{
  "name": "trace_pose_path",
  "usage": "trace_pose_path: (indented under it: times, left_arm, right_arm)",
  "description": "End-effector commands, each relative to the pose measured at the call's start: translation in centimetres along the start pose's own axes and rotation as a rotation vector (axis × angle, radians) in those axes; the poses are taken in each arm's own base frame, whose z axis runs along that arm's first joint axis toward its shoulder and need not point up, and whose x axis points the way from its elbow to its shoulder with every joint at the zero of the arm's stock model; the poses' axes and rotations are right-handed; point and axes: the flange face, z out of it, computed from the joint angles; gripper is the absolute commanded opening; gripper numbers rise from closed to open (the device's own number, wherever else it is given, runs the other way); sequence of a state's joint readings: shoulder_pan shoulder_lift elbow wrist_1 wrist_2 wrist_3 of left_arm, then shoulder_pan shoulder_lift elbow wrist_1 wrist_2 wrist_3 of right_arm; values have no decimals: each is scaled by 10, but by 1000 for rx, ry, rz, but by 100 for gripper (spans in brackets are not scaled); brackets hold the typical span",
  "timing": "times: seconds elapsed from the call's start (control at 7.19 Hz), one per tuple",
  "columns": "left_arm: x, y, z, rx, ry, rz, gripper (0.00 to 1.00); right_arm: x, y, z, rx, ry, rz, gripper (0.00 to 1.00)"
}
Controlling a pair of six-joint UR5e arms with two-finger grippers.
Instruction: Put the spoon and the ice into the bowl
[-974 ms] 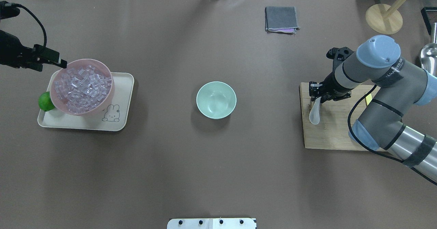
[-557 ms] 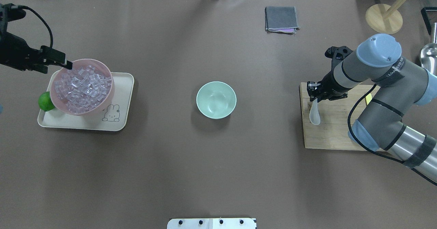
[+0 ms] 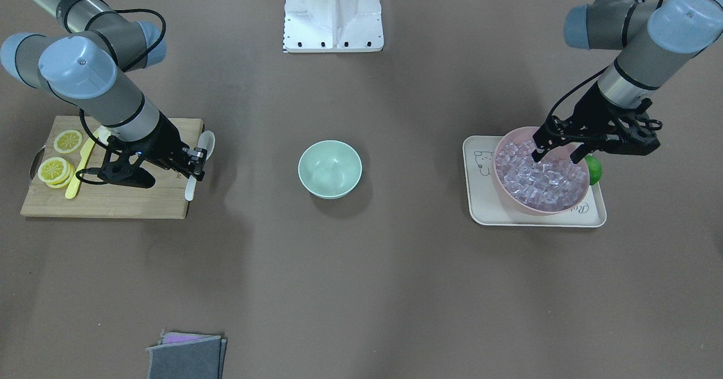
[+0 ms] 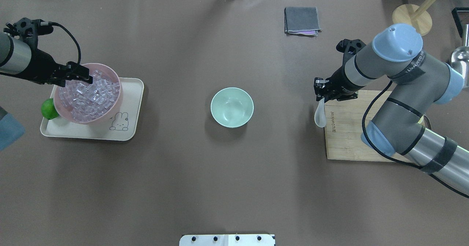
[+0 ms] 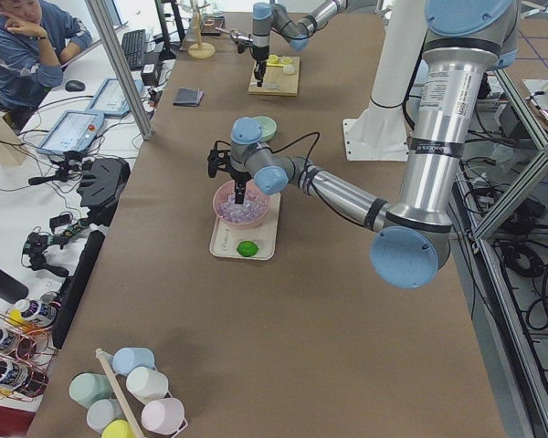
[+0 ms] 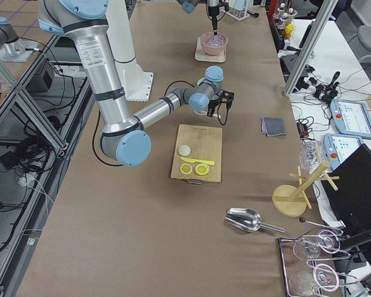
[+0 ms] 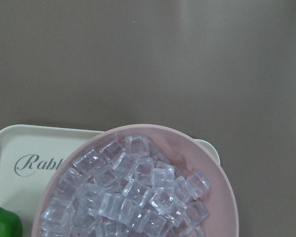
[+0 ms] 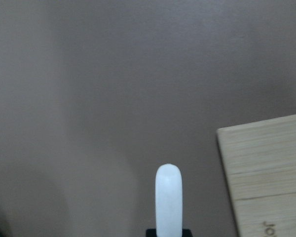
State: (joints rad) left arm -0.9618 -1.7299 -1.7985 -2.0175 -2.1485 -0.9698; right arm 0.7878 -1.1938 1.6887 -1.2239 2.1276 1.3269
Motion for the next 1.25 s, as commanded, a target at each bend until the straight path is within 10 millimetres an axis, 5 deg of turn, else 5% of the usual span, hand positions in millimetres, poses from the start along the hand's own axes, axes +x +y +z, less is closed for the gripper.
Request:
trace_pose_path:
  times: [0.0, 0.42, 0.56, 1.11]
  left_arm:
    - [1, 1, 8, 42, -49, 64, 88]
    - [0, 7, 22, 92, -121, 196, 82]
    - [8, 18, 38, 92, -155, 218, 79]
    - [-4, 20, 42, 114, -217, 281, 66]
  right_arm:
    - [-70, 18, -10, 0, -73, 95, 0]
    - [-170, 37, 12, 61, -110, 225, 0]
    - [-183, 40, 19, 79, -109, 238, 0]
    - [-206, 50, 40, 135, -99, 268, 0]
